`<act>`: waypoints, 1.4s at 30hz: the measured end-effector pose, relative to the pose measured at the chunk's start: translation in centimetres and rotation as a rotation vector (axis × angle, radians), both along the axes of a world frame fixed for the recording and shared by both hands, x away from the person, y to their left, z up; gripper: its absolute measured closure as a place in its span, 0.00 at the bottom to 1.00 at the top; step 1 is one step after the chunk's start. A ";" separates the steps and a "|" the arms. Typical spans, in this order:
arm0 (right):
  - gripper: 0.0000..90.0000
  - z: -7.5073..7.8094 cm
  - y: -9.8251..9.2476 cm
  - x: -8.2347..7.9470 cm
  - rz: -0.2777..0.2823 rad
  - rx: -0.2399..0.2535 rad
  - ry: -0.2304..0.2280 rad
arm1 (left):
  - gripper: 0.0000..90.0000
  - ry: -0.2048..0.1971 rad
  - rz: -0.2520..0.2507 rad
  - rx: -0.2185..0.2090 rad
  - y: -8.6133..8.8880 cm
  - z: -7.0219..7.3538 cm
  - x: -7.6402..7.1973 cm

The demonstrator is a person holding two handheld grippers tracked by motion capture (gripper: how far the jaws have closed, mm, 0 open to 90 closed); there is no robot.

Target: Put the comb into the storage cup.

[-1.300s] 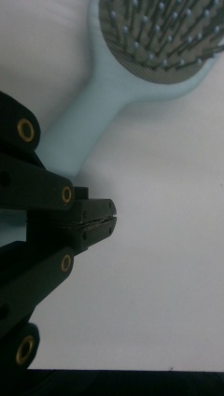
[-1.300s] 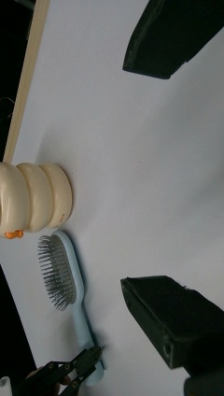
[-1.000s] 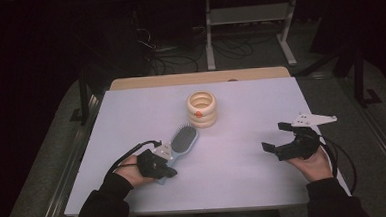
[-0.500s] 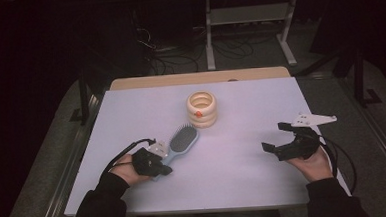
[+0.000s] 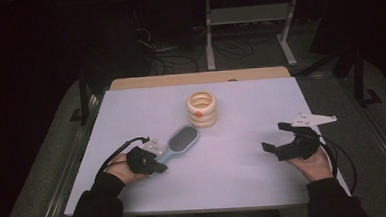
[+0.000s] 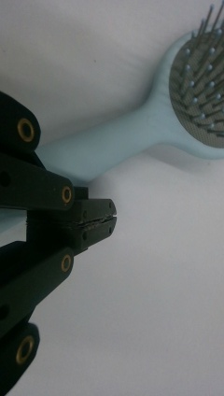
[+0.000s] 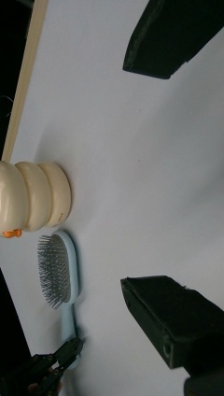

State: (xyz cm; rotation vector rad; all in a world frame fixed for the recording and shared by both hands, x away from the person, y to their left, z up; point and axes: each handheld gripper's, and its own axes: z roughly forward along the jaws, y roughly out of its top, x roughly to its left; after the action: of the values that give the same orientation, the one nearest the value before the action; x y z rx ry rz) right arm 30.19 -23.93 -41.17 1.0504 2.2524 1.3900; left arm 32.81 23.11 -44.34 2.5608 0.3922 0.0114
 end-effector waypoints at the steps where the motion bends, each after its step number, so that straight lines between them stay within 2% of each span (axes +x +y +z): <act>1: 0.00 0.0 0.0 0.0 0.000 0.000 0.000 | 1.00 0.000 0.004 -0.002 0.1 0.0 0.0; 28: 0.00 -0.1 0.1 0.0 0.004 -0.003 0.007 | 1.00 0.009 0.113 -0.036 3.5 -0.1 1.1; 42: 0.00 -0.1 0.1 0.1 0.009 -0.005 0.006 | 1.00 -0.004 0.166 -0.055 5.2 0.0 1.7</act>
State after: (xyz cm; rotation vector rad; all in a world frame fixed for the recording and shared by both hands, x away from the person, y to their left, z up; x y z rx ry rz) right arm 30.26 -23.80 -41.27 1.0453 2.2658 1.3864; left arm 34.47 28.26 -44.36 2.4666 0.5939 0.0660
